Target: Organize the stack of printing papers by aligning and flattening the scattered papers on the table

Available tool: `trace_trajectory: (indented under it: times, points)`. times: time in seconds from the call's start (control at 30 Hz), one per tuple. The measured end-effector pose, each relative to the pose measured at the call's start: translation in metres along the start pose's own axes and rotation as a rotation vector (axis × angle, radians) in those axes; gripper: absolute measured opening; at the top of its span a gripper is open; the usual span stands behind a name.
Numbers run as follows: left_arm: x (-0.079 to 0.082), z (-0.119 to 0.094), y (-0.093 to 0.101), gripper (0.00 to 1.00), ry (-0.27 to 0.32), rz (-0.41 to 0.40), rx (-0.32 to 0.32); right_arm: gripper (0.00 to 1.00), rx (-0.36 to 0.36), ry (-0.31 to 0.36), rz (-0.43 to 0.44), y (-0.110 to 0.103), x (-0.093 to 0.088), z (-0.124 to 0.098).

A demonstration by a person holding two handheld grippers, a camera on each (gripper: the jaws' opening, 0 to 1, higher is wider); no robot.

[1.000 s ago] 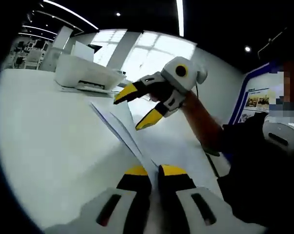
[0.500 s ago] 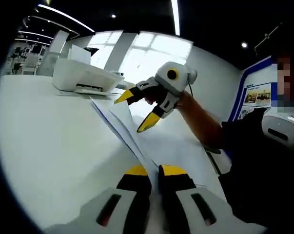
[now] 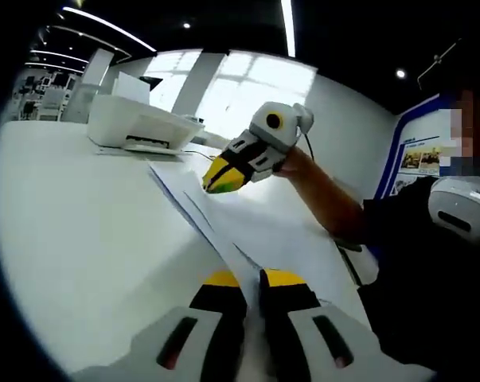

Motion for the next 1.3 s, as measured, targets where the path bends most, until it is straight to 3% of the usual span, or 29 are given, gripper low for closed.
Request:
trace_trajectory:
  times: [0.1, 0.37, 0.47, 0.8, 0.93, 1.03, 1.23, 1.3]
  points:
    - [0.000, 0.000, 0.000, 0.14, 0.009, 0.024, 0.010, 0.00, 0.033, 0.046, 0.082, -0.001, 0.004, 0.002]
    - [0.001, -0.001, 0.002, 0.20, 0.022, 0.033, 0.003, 0.00, 0.021, 0.023, 0.216, -0.001, 0.011, 0.023]
    - [0.001, -0.001, 0.003, 0.21, 0.025, 0.033, -0.003, 0.00, 0.018, 0.054, 0.281, 0.000, 0.016, 0.026]
    - [0.001, 0.000, 0.003, 0.22, 0.027, 0.031, 0.001, 0.00, 0.041, 0.102, 0.400, -0.008, 0.022, 0.031]
    - [0.001, 0.001, 0.002, 0.22, 0.027, 0.035, 0.008, 0.00, 0.045, 0.125, 0.416, -0.012, 0.028, 0.034]
    - [0.000, -0.001, 0.004, 0.12, 0.009, 0.019, 0.004, 0.00, 0.060, 0.147, 0.404, -0.019, 0.032, 0.033]
    - [0.000, -0.002, 0.006, 0.07, 0.005, 0.064, 0.030, 0.00, 0.060, 0.223, 0.347, -0.023, 0.031, 0.023]
    - [0.001, -0.002, 0.004, 0.07, 0.005, 0.069, 0.035, 0.08, 0.037, 0.250, 0.317, -0.023, 0.030, 0.018]
Point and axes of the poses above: the point that each gripper's makers call its tool centre point, and the gripper's own axes: z roughly forward along the fingers, y roughly to its right, x roughly out of its top, the point moved 9 cm from there along -z, roughly backward along the fingers, and after that the axes turned 4 degrees about -y, right-handed, at the moved point
